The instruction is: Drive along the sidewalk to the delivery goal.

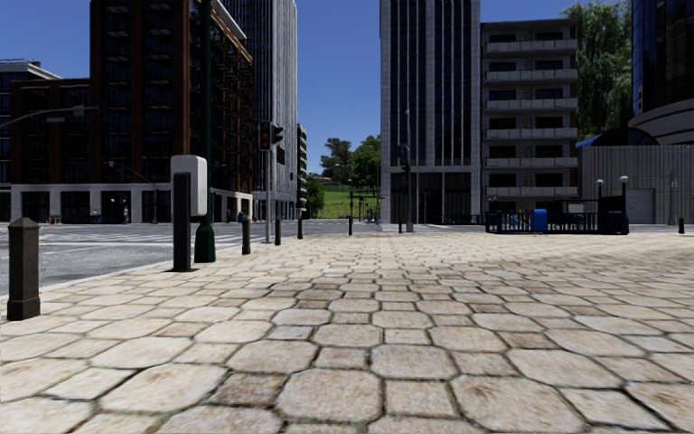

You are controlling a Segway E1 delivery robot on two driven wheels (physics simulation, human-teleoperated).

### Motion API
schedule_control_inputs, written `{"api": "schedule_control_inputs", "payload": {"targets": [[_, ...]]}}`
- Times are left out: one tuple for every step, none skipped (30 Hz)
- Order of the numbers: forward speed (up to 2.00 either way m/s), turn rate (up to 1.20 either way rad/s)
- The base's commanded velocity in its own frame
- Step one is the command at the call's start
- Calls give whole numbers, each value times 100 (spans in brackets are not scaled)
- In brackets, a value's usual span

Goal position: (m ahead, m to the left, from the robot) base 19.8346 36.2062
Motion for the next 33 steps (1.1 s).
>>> {"api": "schedule_control_inputs", "payload": {"targets": [[200,0],[200,0],[200,0],[200,0],[200,0],[200,0],[200,0],[200,0],[200,0],[200,0],[200,0],[200,0],[200,0],[200,0],[200,0],[200,0],[200,0],[200,0],[200,0],[200,0],[200,0],[200,0],[200,0],[200,0],[200,0],[200,0],[200,0],[200,0],[200,0],[200,0],[200,0],[200,0],[200,0]]}}
